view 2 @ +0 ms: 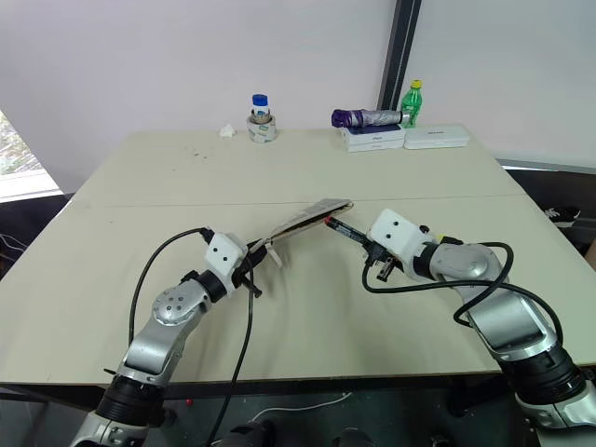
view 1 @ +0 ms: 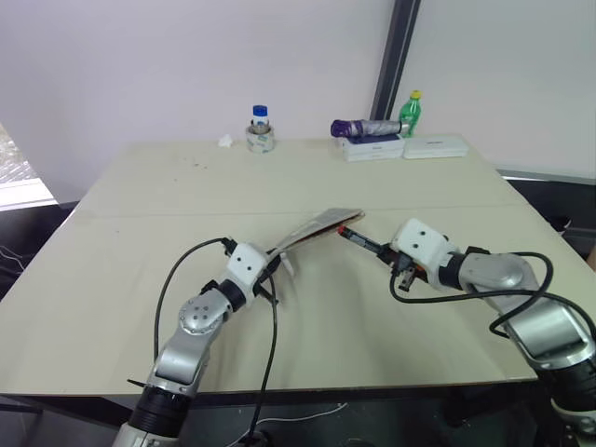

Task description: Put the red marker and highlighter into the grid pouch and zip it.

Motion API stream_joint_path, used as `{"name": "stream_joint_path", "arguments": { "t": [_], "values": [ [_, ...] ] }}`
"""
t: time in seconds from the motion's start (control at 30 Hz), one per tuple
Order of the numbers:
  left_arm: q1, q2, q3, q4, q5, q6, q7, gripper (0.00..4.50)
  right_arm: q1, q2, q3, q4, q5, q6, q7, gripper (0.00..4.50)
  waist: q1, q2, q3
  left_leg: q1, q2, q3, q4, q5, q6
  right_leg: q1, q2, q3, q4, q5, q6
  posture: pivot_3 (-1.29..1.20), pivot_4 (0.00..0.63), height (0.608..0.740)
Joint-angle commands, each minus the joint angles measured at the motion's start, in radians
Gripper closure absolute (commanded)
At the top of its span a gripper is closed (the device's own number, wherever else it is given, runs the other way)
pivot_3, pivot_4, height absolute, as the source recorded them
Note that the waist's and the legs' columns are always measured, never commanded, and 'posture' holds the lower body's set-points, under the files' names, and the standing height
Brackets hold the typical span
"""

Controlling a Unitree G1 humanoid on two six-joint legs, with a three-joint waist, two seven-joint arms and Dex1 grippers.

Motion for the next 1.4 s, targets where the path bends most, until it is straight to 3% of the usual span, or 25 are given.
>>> {"name": "stream_joint_path", "arguments": {
  "t": [0.03,0.7,1.13,1.4],
  "values": [
    [0.004,0.005,-0.002,-0.048,0.005,-0.016,-0.003,4.5,-0.025,0.002,-0.01,-0.013,-0.015,-0.016,0.006,4.14,0.0,0.0,0.0,0.0,0.0,0.0,0.0,0.0,0.0,0.0,0.0,0.0,0.0,0.0,0.0,0.0,0.15,0.74],
    [-0.001,0.01,-0.013,-0.035,0.032,-0.027,-0.015,4.5,-0.014,-0.028,-0.002,-0.037,-0.065,-0.028,0.063,4.14,0.0,0.0,0.0,0.0,0.0,0.0,0.0,0.0,0.0,0.0,0.0,0.0,0.0,0.0,0.0,0.0,0.15,0.74],
    [-0.003,0.067,-0.082,-0.04,0.1,-0.085,-0.078,4.5,-0.063,-0.096,0.125,0.053,-0.255,-0.245,0.14,4.14,-0.002,0.0,0.0,0.0,0.0,0.0,0.0,0.0,0.0,0.0,0.0,0.0,0.0,0.0,0.0,0.0,0.15,0.74],
    [-0.013,0.091,-0.137,-0.034,0.138,-0.125,-0.129,4.5,-0.156,-0.005,0.222,0.025,-0.326,-0.276,0.206,4.14,-0.003,0.0,0.0,0.0,0.0,0.0,0.0,0.0,0.0,0.0,0.0,0.0,0.0,0.0,0.0,0.0,0.15,0.74]
  ]
}}
